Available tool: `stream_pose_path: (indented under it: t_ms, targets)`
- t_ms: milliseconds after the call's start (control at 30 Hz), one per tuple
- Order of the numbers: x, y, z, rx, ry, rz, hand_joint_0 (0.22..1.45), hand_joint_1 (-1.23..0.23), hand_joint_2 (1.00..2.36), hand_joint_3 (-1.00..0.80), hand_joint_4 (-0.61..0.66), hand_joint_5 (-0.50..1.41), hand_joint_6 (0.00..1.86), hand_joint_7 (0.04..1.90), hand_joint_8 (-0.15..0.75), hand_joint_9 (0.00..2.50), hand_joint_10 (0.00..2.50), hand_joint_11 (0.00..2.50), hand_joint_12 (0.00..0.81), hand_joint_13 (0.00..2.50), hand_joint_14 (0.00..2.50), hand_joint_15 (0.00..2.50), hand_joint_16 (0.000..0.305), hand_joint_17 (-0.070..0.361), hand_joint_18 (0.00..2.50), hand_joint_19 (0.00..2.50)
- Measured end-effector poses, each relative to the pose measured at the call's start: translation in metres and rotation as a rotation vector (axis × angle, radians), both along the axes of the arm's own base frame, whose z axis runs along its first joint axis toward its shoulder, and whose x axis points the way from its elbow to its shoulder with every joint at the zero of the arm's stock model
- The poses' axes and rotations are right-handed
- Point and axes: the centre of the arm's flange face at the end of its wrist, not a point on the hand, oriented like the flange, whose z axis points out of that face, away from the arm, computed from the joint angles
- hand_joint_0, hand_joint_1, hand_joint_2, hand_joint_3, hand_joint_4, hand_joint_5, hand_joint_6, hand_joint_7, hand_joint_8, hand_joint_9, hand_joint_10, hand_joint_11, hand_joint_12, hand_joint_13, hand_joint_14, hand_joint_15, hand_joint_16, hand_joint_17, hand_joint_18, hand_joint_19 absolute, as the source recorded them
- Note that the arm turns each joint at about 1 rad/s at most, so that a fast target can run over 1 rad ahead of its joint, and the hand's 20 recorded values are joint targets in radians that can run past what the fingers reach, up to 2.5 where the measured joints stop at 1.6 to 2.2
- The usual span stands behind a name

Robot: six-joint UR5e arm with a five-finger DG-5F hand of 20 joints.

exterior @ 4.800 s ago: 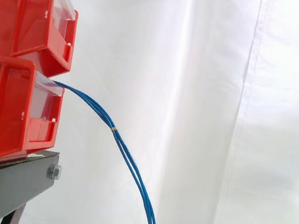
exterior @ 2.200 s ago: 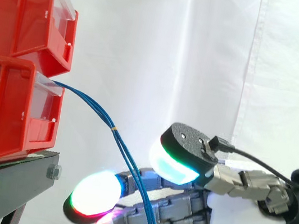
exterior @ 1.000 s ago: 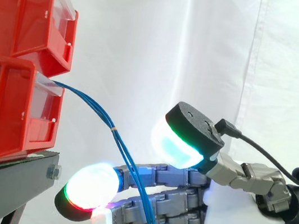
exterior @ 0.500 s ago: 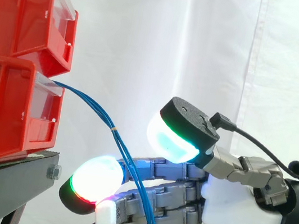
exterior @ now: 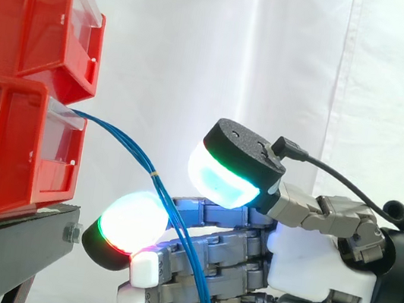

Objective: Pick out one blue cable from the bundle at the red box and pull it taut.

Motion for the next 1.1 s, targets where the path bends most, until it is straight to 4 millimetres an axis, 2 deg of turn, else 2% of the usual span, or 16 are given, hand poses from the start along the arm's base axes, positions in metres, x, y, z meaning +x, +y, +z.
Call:
stream_pose_path:
  t_ms: [600,867,1000,1100]
  targets:
    - [0.0007,-0.0001,0.0006,-0.002,0.001,0.007,0.57,-0.55,1.01,-0.42,0.15,-0.10,0.51,1.22,0.237,0.82,0.02,0.48,0.315,0.74,0.02,0.47,0.049,0.111,0.51,0.70]
    - [0.0001,-0.0050,0.0007,-0.002,0.003,0.011,0.58,-0.55,1.01,-0.39,0.13,-0.11,0.62,1.06,0.235,0.83,0.02,0.49,0.315,0.75,0.02,0.47,0.049,0.110,0.53,0.70]
    - [0.0006,-0.0051,0.0014,-0.003,0.002,0.012,0.58,-0.55,1.01,-0.40,0.13,-0.13,0.73,0.87,0.236,0.84,0.02,0.49,0.312,0.76,0.02,0.48,0.049,0.110,0.54,0.69]
    - [0.0009,-0.0060,0.0023,-0.003,0.000,0.011,0.58,-0.55,1.01,-0.40,0.13,-0.13,0.74,0.87,0.235,0.84,0.02,0.51,0.314,0.76,0.02,0.48,0.049,0.110,0.54,0.69]
